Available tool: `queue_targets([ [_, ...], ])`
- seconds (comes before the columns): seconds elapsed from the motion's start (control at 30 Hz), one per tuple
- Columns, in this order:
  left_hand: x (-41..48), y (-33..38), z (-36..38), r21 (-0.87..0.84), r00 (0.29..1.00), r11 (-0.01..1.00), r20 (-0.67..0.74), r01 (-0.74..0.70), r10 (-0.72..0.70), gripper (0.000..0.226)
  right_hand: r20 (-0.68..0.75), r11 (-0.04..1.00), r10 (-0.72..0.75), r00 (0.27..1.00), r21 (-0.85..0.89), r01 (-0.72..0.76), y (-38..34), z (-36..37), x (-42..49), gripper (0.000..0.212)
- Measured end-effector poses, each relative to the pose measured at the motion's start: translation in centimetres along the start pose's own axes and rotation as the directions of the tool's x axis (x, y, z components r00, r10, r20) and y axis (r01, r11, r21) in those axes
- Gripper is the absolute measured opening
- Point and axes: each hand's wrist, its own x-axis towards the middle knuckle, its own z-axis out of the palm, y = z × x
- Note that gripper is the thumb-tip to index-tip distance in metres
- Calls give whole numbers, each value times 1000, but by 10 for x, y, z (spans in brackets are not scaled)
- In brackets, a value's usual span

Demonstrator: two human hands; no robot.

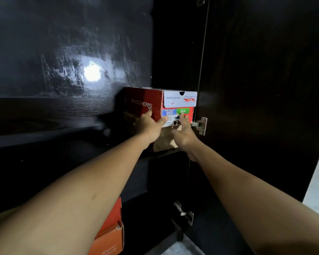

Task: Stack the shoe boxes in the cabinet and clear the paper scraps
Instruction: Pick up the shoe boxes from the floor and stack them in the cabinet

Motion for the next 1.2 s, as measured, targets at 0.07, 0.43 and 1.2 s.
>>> queue_targets([
  [0.07, 0, 2, -1, 5, 1000, 1000, 15, 9, -9, 46, 31, 1000, -1, 1000, -27, 2, 1, -1, -1, 81],
  [0.43, -70, 33, 4, 172, 972, 972, -142, -160, 185, 70, -103, 995, 0, 995, -98, -10, -5, -93, -67, 62],
  [1.2, -499, -155, 152, 452, 532, 891, 743, 46, -405, 126, -162, 683, 716, 679, -44, -730, 335, -196, -531, 83],
])
